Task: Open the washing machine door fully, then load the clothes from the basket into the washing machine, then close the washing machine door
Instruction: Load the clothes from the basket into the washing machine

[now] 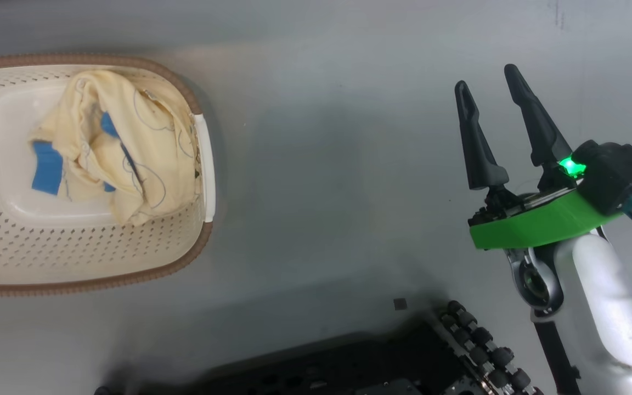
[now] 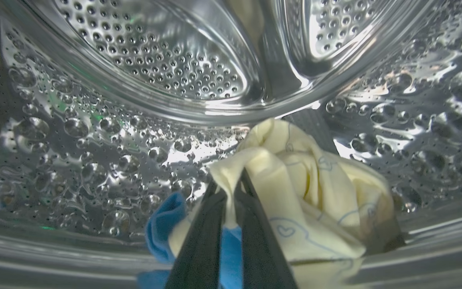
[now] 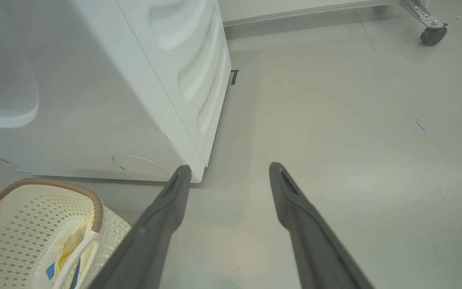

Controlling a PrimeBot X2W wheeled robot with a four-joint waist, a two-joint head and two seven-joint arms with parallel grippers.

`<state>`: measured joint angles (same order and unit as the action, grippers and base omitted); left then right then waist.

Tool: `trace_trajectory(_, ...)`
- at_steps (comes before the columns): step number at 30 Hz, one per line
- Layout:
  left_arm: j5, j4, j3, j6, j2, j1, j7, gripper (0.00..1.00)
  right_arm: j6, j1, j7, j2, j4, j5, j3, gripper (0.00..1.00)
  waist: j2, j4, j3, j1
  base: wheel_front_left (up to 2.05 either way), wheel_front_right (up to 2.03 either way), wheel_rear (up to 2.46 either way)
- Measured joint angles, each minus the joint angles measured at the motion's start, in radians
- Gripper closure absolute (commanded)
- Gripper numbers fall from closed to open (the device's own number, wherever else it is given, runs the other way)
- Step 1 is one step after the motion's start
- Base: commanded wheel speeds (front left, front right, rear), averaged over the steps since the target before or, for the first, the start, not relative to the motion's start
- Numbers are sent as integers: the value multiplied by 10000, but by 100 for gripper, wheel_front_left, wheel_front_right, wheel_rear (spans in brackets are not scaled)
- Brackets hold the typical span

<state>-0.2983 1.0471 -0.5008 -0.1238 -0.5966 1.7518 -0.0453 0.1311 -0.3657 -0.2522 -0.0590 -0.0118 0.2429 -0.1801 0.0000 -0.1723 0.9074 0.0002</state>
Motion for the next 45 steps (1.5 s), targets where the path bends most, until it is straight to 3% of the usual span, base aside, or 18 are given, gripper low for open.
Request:
trace_trajectory(9, 96, 61, -244, -4, 54, 1176, 1037, 100, 0, -164, 0, 17, 2, 36, -138, 0, 0, -252, 425, -2, 0, 0, 0)
trace_trajectory(20, -136, 1225, -491, -75, 546, 1513, 1202, 100, 0, -320, 0, 29, 44, 127, -178, 0, 0, -323, 651, -2, 0, 0, 0)
trace_trajectory(21, -138, 1285, -510, -75, 587, 1513, 1266, 95, 0, -320, 0, 29, 42, 127, -178, 0, 0, -325, 654, -2, 0, 0, 0)
trace_trajectory(22, -138, 1348, -539, -75, 612, 1513, 1346, 27, 0, -321, 0, 29, 42, 127, -176, 0, 0, -326, 653, -2, 0, 0, 0)
trace_trajectory(23, -138, 1407, -543, -75, 612, 1514, 1434, 0, 0, -321, 0, 29, 42, 127, -178, 0, 0, -330, 647, -2, 0, 0, 0)
trace_trajectory(34, -926, 1714, -746, -75, 1237, 1067, 2433, 0, 0, -303, 0, 25, 35, -176, 420, 0, 1, 122, -8, -3, 0, 0, 0)
trace_trajectory(38, -1511, 1434, -1174, -77, 1741, -352, 2740, 0, 0, -301, 0, -65, 23, -247, 673, 0, 1, 566, -549, -3, 0, 0, 0)
trace_trajectory(45, -2274, 700, -1634, -77, 2109, -2099, 2930, 0, 0, -116, 0, -414, -25, -234, 798, 0, 1, 1162, -1663, -3, 0, 0, 0)
